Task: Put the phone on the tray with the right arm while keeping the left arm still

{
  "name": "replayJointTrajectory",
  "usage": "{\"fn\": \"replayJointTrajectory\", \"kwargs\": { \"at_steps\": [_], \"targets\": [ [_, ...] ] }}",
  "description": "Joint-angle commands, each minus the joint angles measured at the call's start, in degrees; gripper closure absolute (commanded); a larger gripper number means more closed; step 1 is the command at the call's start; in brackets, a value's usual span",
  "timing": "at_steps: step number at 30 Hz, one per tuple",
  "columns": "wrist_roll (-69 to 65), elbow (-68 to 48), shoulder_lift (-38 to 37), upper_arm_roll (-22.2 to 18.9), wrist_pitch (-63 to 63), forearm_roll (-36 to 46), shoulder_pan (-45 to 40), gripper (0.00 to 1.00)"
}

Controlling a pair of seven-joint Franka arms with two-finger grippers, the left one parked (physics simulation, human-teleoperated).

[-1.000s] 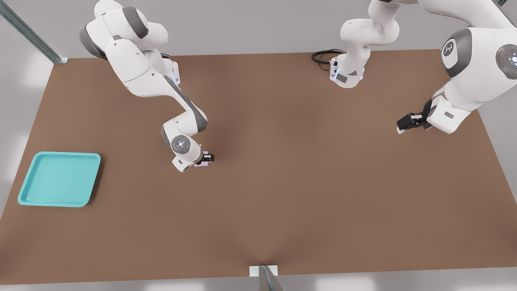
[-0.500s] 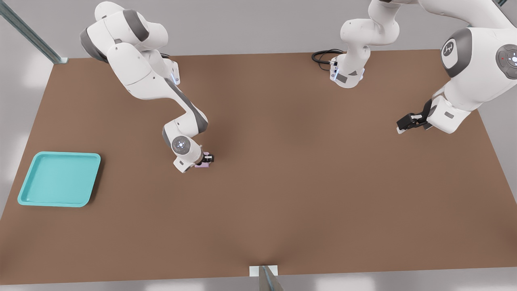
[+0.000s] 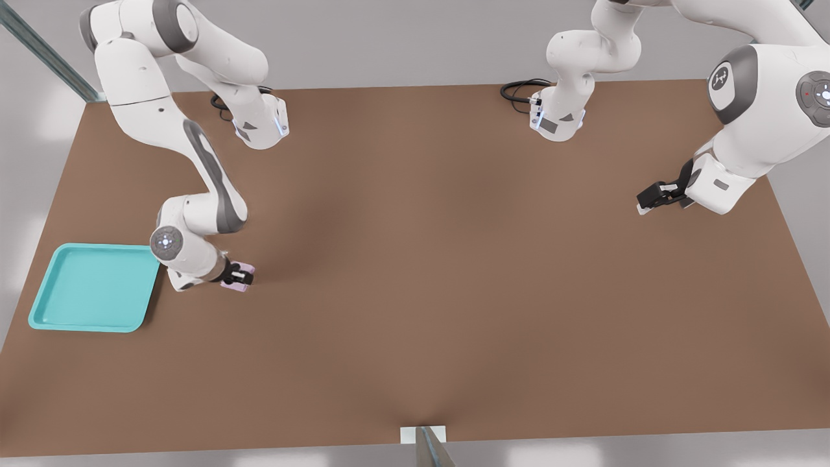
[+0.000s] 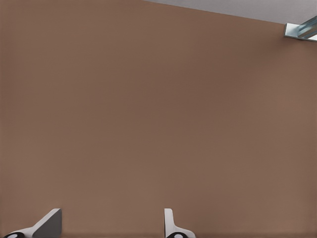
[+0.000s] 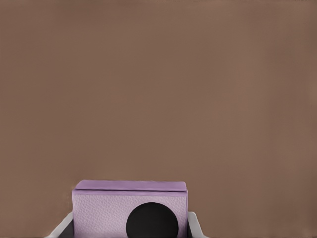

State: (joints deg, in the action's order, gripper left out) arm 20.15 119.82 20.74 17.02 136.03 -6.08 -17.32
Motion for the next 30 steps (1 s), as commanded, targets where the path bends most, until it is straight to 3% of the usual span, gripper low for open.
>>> {"fn": "replayJointTrajectory", "kwargs": {
  "at_steps": [1, 9, 12, 14, 21, 22, 23, 26, 29, 30],
  "targets": [
    [-21.8, -0.1, 0.1, -0.1, -2.3, -0.2, -3.9, 0.25],
    [-46.4, -9.8, 6.0, -0.8, -2.4, -1.0, -20.0, 0.25],
    [-55.0, -19.1, 11.2, -0.8, -9.0, -1.0, -24.8, 0.25],
    [-58.7, -21.9, 13.4, -2.7, -9.0, -2.2, -25.2, 0.25],
    [-60.3, -22.1, 18.9, -2.6, -8.7, -2.2, -27.8, 0.21],
    [-60.3, -22.0, 19.7, -2.6, -8.7, -2.3, -28.3, 0.17],
    [-60.2, -22.0, 19.6, -2.5, -8.8, -2.3, -28.2, 0.00],
    [-59.5, -22.3, 17.5, -1.5, -10.7, -2.2, -28.3, 0.00],
    [-50.1, -25.4, 5.5, 7.0, -23.4, -2.2, -27.4, 0.00],
    [-45.1, -30.3, 4.9, 13.1, -26.6, -2.9, -27.1, 0.00]
  ]
}}
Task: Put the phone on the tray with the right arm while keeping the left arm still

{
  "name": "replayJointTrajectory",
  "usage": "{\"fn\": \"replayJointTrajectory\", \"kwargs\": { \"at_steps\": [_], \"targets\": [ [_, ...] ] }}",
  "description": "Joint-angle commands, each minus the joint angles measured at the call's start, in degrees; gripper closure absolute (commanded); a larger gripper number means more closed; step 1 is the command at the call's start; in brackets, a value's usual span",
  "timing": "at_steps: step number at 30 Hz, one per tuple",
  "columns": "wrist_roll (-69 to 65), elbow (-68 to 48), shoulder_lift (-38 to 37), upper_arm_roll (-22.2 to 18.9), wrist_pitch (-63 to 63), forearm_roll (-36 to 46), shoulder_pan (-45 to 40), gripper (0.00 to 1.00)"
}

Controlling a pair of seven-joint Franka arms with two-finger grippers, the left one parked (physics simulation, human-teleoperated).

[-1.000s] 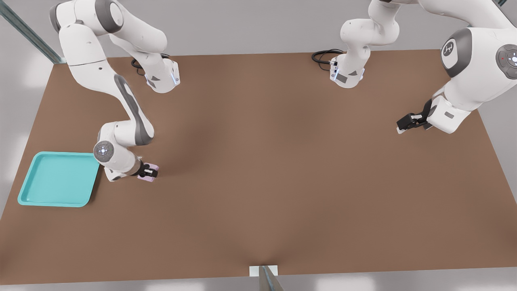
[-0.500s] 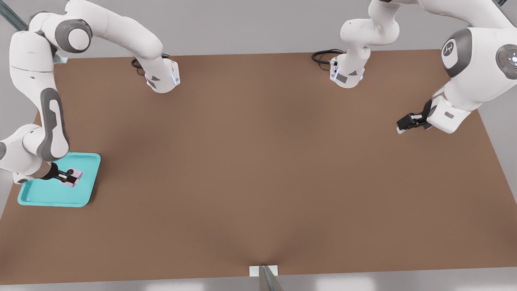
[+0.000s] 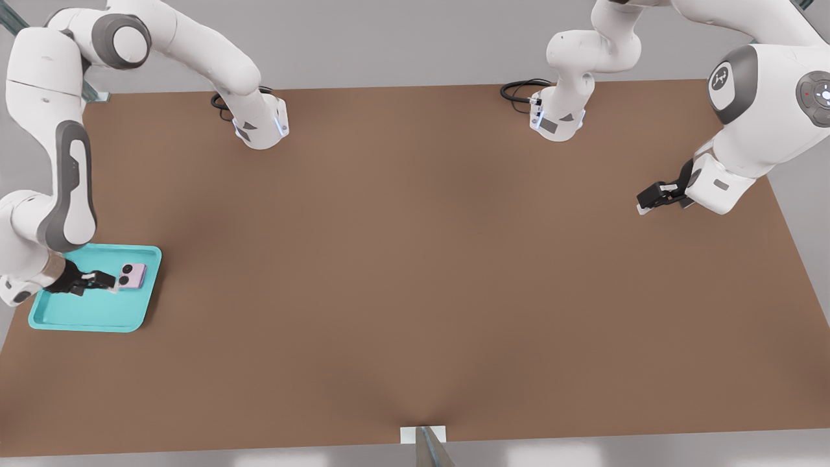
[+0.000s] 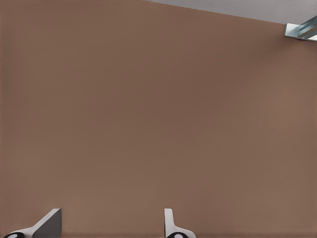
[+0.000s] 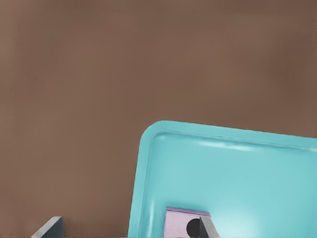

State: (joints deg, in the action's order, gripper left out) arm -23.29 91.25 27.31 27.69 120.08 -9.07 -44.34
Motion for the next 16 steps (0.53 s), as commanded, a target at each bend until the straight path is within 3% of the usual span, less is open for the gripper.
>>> {"fn": "replayJointTrajectory", "kwargs": {
  "at_steps": [1, 3, 4, 5, 6, 9, 10, 16],
  "targets": [
    [6.8, -5.2, -1.6, 7.4, -14.2, -5.3, 3.0, 0.00],
    [20.5, -11.3, -2.1, 12.2, -22.0, -8.1, 12.3, 0.00],
    [22.4, -11.4, -8.5, 11.0, -24.2, -6.6, 16.9, 0.00],
    [22.5, -10.9, -13.4, -3.2, -25.4, -1.4, 28.0, 0.00],
    [21.5, -10.3, -17.6, -22.6, -28.2, 5.8, 42.8, 0.00],
    [22.7, -5.2, -25.8, -31.6, -31.5, 5.7, 51.6, 0.00],
    [22.8, -0.5, -28.1, -31.8, -29.6, 5.8, 51.8, 0.00],
    [20.9, 0.7, -27.8, -30.5, -27.7, 7.5, 48.5, 0.00]
  ]
}}
